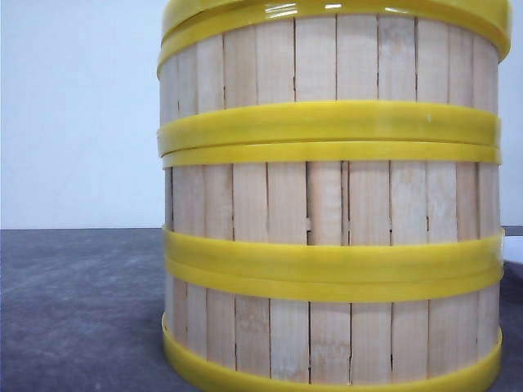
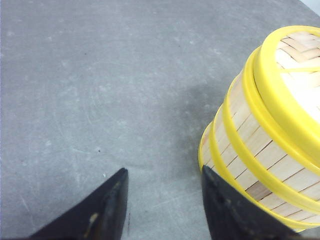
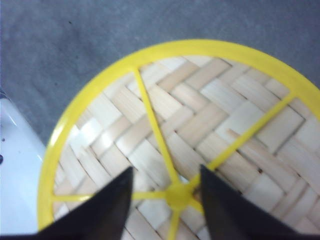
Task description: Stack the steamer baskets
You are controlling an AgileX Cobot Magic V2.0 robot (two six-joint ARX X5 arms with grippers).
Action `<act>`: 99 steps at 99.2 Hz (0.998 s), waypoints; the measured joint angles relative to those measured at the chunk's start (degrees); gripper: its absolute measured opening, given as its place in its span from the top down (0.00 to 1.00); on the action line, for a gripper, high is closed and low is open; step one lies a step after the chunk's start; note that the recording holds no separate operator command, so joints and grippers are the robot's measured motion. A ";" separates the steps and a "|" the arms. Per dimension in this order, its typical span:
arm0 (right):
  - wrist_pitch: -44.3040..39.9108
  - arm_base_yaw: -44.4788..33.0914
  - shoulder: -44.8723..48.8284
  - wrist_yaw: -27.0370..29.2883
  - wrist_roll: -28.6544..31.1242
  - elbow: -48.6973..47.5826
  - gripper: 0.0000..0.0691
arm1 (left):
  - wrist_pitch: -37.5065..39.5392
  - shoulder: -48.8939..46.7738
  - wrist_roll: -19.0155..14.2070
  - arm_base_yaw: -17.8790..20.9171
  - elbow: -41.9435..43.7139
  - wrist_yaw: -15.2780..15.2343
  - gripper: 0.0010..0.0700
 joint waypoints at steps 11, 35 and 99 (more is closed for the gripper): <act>2.64 0.00 -0.46 1.25 0.15 0.00 0.54 | 0.00 0.00 0.00 0.00 0.00 0.02 0.62; 3.96 0.39 -10.23 14.67 0.96 0.00 0.54 | 0.02 0.00 0.00 0.00 0.00 0.00 0.62; -18.80 4.46 -39.85 40.13 11.39 0.28 0.54 | 0.48 0.00 0.00 0.00 0.00 0.00 0.62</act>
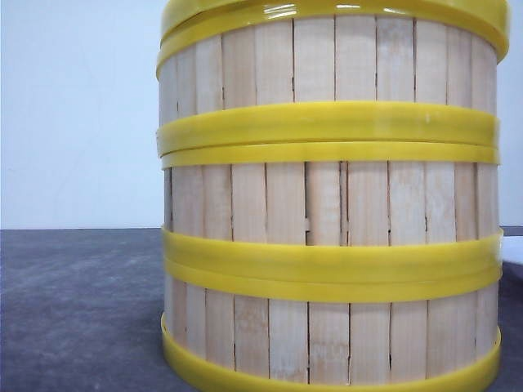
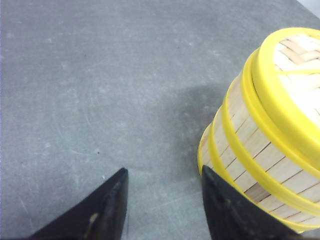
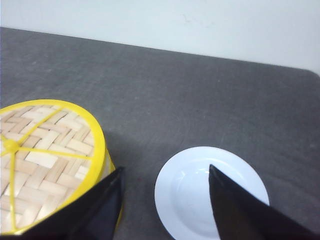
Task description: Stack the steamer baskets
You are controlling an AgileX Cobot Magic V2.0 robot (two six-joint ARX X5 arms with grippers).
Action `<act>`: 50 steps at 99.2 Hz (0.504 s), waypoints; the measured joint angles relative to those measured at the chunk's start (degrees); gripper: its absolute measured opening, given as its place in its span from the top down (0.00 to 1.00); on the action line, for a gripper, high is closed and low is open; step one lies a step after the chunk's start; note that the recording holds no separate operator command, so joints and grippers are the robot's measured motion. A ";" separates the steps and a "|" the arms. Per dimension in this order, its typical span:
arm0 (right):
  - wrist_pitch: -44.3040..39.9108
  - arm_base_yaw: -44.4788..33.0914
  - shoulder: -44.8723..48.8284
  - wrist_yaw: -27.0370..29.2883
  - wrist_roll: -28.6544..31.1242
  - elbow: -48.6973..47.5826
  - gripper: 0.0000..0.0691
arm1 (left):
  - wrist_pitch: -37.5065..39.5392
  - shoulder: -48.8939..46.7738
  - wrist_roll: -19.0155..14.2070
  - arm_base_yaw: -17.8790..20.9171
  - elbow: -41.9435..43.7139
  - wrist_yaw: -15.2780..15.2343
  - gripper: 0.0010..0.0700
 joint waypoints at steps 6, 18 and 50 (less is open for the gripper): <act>0.00 0.00 -0.68 0.07 0.28 0.00 0.54 | 0.33 0.00 0.00 0.00 0.00 0.00 0.63; -0.09 0.00 -0.61 0.15 0.79 0.00 0.73 | 1.07 0.00 -0.04 0.00 0.00 0.00 0.85; -0.42 0.00 -0.26 0.15 1.03 0.00 0.98 | 2.29 0.00 -0.02 0.00 0.00 0.00 0.98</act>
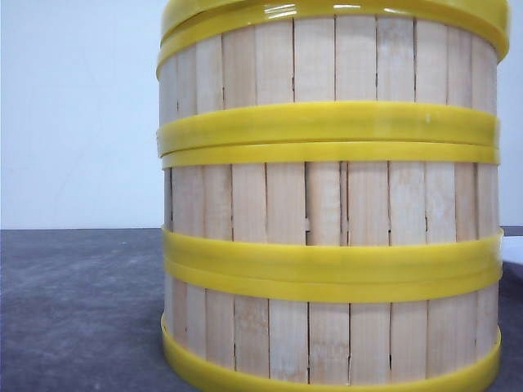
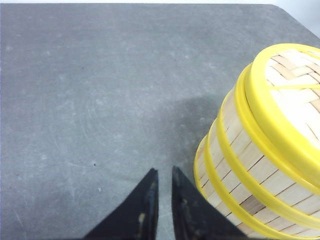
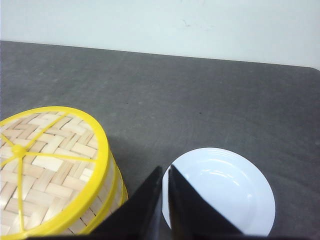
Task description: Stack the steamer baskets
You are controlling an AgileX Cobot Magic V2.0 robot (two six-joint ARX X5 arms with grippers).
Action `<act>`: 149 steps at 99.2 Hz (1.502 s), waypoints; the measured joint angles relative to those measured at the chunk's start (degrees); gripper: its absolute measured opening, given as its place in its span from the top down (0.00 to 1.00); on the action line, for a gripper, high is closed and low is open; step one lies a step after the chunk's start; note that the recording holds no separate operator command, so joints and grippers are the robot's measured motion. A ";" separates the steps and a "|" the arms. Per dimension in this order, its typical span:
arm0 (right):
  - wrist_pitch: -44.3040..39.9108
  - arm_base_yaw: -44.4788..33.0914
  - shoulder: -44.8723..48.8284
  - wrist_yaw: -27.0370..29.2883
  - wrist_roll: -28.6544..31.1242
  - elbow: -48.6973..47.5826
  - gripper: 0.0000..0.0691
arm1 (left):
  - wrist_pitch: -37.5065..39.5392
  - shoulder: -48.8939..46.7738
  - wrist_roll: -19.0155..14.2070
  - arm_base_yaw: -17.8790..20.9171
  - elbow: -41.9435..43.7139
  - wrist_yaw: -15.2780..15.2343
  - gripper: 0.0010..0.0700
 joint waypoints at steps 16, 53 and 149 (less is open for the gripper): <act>0.00 0.02 0.00 0.00 0.00 0.00 0.98 | 0.02 0.00 0.00 0.00 0.00 0.00 0.98; 0.00 0.00 0.00 0.00 0.00 0.00 0.98 | 0.02 0.00 0.00 0.00 0.00 0.00 0.98; 0.02 0.00 0.00 0.00 0.00 0.00 0.98 | 28.41 -21.64 17.29 27.71 -31.93 -1.11 0.98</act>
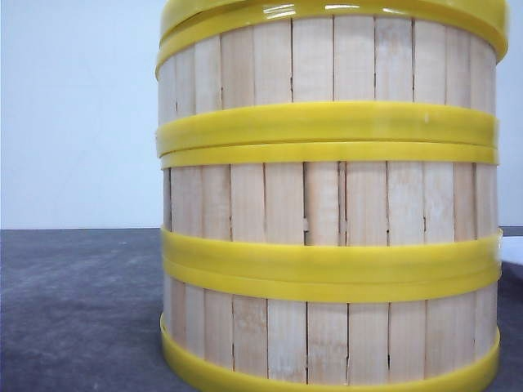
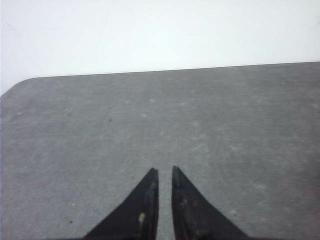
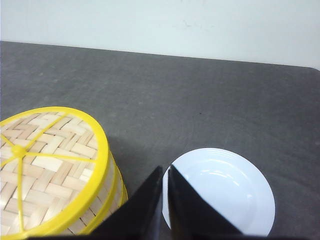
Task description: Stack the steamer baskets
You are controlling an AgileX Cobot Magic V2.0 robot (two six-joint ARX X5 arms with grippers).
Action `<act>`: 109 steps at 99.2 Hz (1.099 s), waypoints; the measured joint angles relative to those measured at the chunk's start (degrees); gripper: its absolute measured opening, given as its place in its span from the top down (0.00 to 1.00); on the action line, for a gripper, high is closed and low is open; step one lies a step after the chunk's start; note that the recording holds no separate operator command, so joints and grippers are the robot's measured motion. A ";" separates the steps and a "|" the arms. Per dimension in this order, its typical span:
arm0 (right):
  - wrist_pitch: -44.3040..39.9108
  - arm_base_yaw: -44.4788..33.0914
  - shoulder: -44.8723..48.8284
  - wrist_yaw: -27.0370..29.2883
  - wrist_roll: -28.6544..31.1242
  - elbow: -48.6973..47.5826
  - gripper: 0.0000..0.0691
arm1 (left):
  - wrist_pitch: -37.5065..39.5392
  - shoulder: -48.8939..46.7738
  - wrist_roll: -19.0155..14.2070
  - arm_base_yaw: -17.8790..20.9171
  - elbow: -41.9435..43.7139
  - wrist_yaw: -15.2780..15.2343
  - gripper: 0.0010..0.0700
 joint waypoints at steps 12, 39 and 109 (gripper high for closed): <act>0.02 0.00 0.00 0.00 0.00 0.00 0.98 | 0.37 -3.02 0.66 0.81 -5.38 0.13 0.98; 0.02 0.00 0.00 0.00 0.00 0.00 0.98 | 1.57 -6.36 2.16 1.18 -12.04 1.18 0.98; 0.04 0.00 0.00 0.00 0.00 0.00 0.98 | 3.85 -7.34 -2.03 1.33 -13.35 0.96 0.98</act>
